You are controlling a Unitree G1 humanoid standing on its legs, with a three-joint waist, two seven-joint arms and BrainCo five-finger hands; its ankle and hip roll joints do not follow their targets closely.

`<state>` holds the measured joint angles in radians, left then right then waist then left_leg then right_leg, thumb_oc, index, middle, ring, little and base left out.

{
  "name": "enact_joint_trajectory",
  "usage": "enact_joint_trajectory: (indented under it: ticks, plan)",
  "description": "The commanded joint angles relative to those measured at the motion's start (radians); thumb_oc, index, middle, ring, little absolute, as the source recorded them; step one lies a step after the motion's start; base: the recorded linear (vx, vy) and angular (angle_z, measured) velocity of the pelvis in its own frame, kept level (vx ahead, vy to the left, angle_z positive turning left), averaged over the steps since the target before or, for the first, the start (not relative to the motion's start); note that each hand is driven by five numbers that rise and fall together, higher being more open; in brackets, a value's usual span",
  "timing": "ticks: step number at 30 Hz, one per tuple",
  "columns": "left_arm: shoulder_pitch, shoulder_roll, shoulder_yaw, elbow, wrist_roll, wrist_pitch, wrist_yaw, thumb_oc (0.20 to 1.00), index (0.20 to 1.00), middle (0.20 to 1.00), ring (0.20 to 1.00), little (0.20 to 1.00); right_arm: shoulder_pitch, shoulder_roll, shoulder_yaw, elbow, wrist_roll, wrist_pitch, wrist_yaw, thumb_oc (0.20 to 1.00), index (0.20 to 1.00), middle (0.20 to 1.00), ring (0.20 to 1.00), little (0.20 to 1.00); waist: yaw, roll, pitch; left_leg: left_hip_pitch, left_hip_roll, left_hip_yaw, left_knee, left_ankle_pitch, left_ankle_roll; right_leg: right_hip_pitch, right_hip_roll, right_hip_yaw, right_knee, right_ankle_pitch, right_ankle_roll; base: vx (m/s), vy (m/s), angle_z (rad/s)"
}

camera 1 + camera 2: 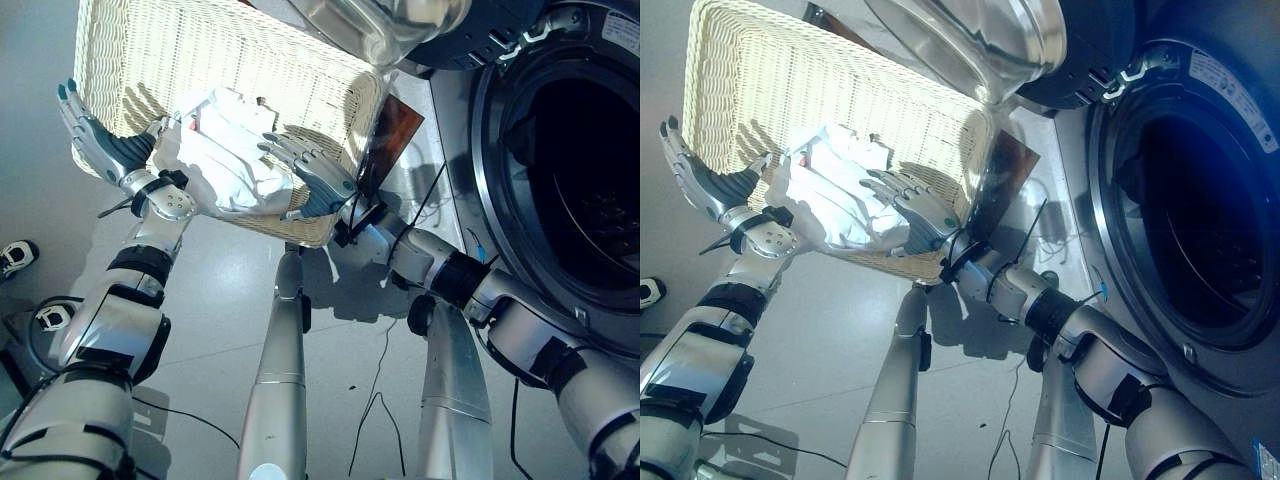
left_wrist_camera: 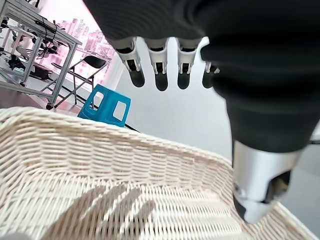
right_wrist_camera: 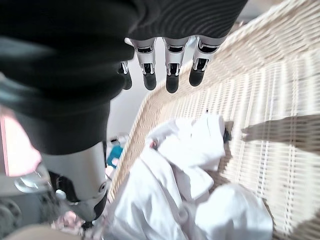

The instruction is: Put the clothes into the washing machine.

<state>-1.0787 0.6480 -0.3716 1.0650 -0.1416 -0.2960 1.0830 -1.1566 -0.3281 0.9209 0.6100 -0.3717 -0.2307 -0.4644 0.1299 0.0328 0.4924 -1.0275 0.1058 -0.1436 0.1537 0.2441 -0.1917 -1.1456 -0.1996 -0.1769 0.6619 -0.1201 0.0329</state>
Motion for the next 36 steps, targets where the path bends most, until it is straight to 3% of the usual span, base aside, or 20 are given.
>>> enact_joint_trajectory:
  ticks: [1, 8, 19, 25, 36]
  plan:
    - [-0.084, 0.026, 0.02, 0.004, -0.015, -0.019, 0.022, 1.0, 1.0, 1.0, 1.0, 1.0, -0.082, 0.051, 0.004, 0.009, 0.014, -0.017, 0.001, 1.0, 1.0, 1.0, 1.0, 1.0, 0.032, 0.009, 0.028, -0.024, -0.079, 0.023, 0.107, -0.06, 0.097, 0.111, 0.009, -0.034, -0.284, 0.205, 0.069, 0.02, -0.048, 0.05]
    - [-0.106, 0.006, -0.004, -0.032, -0.016, -0.014, 0.018, 1.0, 1.0, 1.0, 1.0, 1.0, -0.171, 0.083, -0.004, 0.127, -0.001, 0.023, -0.041, 1.0, 1.0, 1.0, 1.0, 1.0, 0.064, 0.025, 0.028, -0.031, -0.1, -0.005, 0.107, -0.053, 0.103, 0.108, -0.007, -0.052, -0.29, 0.223, 0.075, 0.02, -0.024, 0.04]
    - [-0.074, -0.038, -0.01, -0.16, 0.014, -0.057, 0.044, 1.0, 1.0, 1.0, 1.0, 1.0, -0.261, 0.116, -0.031, 0.249, 0.027, 0.089, -0.068, 1.0, 1.0, 1.0, 1.0, 1.0, 0.111, 0.055, 0.028, -0.045, -0.123, -0.035, 0.102, -0.047, 0.116, 0.098, -0.025, -0.08, -0.289, 0.238, 0.079, 0.02, -0.005, 0.1]
    - [-0.055, -0.057, -0.024, -0.233, 0.043, -0.061, 0.068, 1.0, 1.0, 1.0, 1.0, 1.0, -0.277, 0.132, -0.036, 0.26, 0.025, 0.092, -0.008, 1.0, 1.0, 1.0, 1.0, 1.0, 0.128, 0.064, 0.028, -0.054, -0.126, -0.048, 0.096, -0.042, 0.119, 0.091, -0.033, -0.091, -0.285, 0.242, 0.083, 0.02, 0.0, 0.06]
    - [-0.017, -0.07, -0.028, -0.301, 0.06, -0.128, 0.084, 1.0, 1.0, 1.0, 1.0, 1.0, -0.271, 0.15, -0.019, 0.339, 0.02, 0.14, 0.113, 1.0, 1.0, 1.0, 1.0, 1.0, 0.152, 0.086, 0.028, -0.055, -0.129, -0.059, 0.089, -0.038, 0.121, 0.089, -0.049, -0.103, -0.279, 0.243, 0.087, 0.01, 0.019, 0.02]
